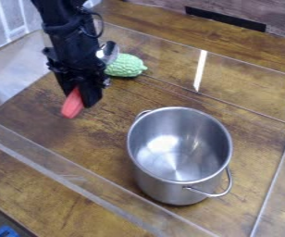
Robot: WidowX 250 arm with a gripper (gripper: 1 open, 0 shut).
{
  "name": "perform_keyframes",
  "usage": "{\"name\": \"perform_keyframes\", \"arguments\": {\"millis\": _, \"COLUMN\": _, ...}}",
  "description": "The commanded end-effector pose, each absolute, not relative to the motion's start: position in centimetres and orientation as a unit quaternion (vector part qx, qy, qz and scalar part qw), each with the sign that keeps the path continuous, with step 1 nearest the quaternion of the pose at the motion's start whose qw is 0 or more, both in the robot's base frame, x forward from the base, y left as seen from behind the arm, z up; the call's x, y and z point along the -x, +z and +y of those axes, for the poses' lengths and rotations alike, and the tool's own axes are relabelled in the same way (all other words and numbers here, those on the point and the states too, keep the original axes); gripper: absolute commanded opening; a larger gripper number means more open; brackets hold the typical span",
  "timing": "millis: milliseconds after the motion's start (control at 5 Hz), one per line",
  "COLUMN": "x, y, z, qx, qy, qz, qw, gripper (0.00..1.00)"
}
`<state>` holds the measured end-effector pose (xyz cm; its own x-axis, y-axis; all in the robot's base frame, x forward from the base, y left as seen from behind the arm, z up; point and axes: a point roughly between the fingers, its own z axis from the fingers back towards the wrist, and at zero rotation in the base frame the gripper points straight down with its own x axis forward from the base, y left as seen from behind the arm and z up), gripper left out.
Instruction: Move the pink spoon to the left
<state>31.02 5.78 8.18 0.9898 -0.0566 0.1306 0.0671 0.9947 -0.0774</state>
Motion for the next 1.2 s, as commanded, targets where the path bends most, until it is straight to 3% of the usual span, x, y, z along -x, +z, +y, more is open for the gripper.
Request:
{"name": "perform_keyframes", "arguments": {"millis": 0, "x": -32.0, "y": 9.6, "z": 7.7, "qx": 0.025, "qy": -0.046, "qz": -0.093, "qw": 0.994, "gripper": 0.00}}
{"name": "perform_keyframes", "arguments": {"millis": 600, "x": -32.2, "y": 9.1, "z": 6.5, "qx": 0.041, "qy": -0.043, "qz": -0.076, "qw": 0.995, "gripper": 0.00}}
{"name": "perform_keyframes", "arguments": {"millis": 1000, "x": -31.9, "y": 8.3, "z": 8.7, "qx": 0.030, "qy": -0.051, "qz": -0.071, "qw": 0.996, "gripper": 0.00}}
